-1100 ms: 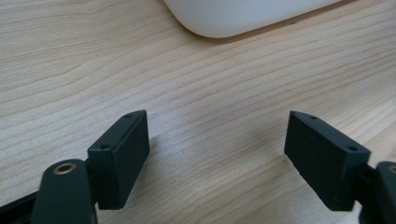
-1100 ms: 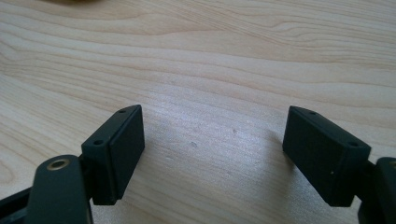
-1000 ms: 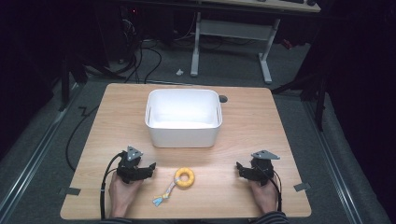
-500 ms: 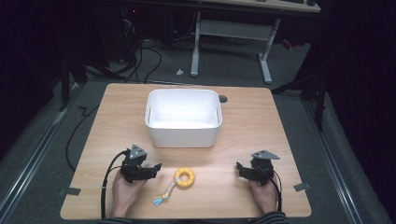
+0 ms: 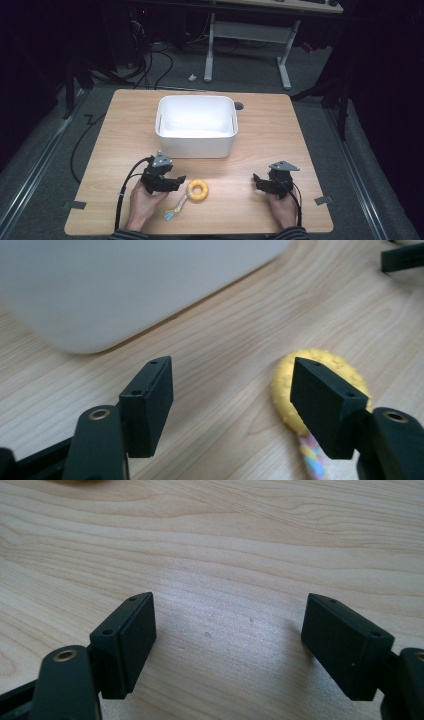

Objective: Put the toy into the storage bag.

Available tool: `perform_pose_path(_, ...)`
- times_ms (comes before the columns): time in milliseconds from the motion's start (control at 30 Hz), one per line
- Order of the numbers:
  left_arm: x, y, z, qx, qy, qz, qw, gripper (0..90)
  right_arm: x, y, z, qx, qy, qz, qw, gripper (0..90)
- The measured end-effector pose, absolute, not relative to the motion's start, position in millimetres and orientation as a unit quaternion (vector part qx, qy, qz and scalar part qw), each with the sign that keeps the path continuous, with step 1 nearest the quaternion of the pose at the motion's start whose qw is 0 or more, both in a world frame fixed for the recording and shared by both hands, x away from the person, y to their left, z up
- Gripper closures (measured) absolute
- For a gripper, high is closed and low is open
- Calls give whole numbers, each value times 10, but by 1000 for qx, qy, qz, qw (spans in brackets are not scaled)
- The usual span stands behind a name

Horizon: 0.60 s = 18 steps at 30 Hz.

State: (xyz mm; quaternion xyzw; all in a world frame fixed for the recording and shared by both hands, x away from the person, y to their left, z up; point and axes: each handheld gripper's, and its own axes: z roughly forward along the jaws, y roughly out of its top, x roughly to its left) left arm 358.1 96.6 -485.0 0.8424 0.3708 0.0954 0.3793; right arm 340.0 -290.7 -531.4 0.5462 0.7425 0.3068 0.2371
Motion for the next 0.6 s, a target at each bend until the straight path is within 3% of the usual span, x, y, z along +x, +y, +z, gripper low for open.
perform_pose_path(600,3610,512,-5016,887,323,61,323,459,3396,-2906,-5313,547,743,306,237,223)
